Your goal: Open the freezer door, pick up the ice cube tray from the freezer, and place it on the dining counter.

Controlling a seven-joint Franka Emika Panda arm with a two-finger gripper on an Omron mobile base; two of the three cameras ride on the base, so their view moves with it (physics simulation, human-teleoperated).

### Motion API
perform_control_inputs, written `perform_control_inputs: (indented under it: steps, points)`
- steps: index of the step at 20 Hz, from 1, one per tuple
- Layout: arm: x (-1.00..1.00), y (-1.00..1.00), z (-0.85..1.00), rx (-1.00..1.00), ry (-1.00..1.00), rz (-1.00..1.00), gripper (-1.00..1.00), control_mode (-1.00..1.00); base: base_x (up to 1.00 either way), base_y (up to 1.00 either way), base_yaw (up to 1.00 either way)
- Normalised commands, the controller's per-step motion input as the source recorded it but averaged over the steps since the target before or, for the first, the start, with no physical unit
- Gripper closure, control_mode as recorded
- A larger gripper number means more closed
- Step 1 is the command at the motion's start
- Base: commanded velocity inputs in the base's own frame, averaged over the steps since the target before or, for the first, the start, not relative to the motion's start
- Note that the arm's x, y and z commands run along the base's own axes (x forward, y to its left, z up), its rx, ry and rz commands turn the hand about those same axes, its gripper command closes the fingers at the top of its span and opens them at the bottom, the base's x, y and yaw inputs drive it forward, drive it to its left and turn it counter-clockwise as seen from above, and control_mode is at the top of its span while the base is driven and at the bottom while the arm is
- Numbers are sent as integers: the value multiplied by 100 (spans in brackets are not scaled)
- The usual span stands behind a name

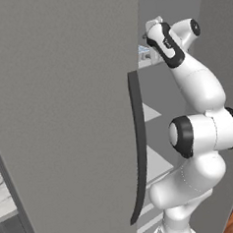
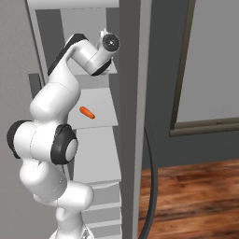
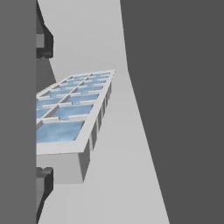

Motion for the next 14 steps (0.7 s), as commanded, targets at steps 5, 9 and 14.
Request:
perform_control_inputs:
  steps: [5, 9, 14]
  points:
    - [0, 0, 0, 0, 0, 0, -100, -100, 0, 0, 0]
    - [0, 0, 0, 0, 0, 0, -100, -100, 0, 0, 0]
    - [0, 0, 0, 0, 0, 0, 100, -100, 0, 0, 0]
